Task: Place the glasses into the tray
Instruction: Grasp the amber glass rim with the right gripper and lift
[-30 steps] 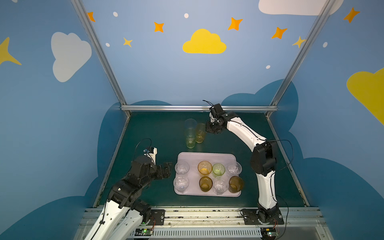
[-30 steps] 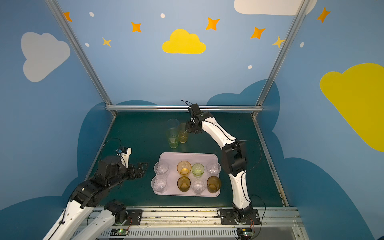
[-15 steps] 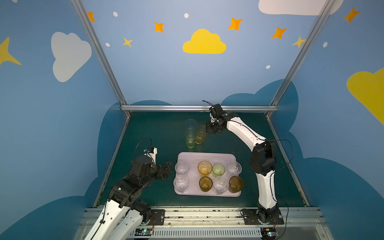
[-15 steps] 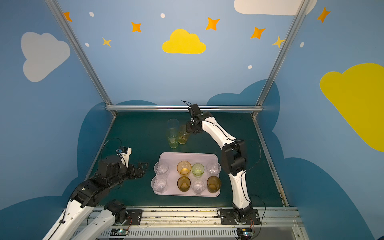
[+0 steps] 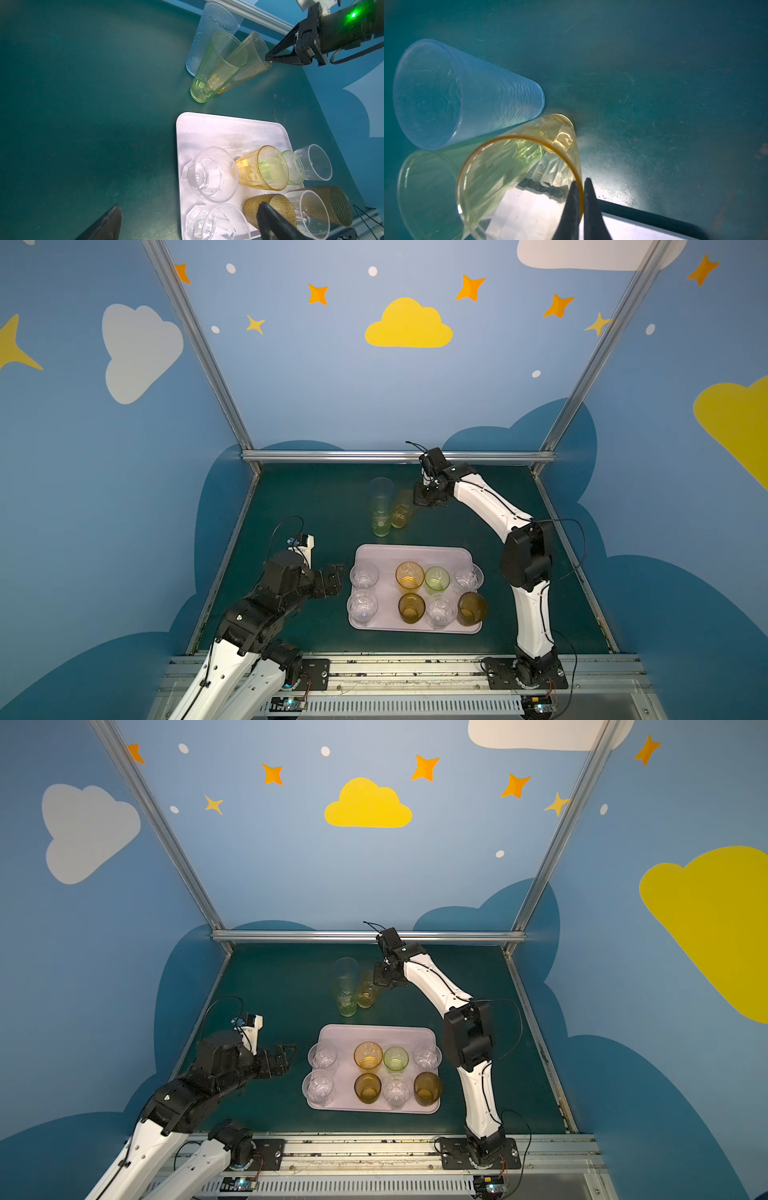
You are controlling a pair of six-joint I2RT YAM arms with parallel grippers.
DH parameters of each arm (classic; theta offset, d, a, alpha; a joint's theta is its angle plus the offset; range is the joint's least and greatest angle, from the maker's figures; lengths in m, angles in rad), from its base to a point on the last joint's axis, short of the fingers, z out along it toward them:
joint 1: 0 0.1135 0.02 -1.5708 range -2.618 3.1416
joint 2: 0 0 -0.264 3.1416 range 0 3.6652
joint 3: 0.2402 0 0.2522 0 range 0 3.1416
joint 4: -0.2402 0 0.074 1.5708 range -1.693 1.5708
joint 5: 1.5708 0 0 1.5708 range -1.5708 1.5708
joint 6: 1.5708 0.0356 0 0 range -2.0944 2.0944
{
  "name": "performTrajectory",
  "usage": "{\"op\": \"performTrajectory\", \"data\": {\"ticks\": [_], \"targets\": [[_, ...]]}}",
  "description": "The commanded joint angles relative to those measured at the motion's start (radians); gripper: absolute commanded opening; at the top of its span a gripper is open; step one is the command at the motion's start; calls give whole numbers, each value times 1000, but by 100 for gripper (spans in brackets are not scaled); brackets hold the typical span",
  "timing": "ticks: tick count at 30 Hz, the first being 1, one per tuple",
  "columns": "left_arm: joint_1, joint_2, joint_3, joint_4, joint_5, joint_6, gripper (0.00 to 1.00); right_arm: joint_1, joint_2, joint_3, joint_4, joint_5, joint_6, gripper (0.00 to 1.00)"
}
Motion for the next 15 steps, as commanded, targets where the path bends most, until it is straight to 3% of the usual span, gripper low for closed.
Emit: {"op": "performTrajectory", "data": {"ticks": [1, 15], "targets": [[4, 0, 1, -3, -10, -3, 100, -8, -51, -9, -37, 45, 2, 0], [4, 10, 0, -1, 5, -1, 100, -13, -250, -214, 19, 83, 2, 0]]}}
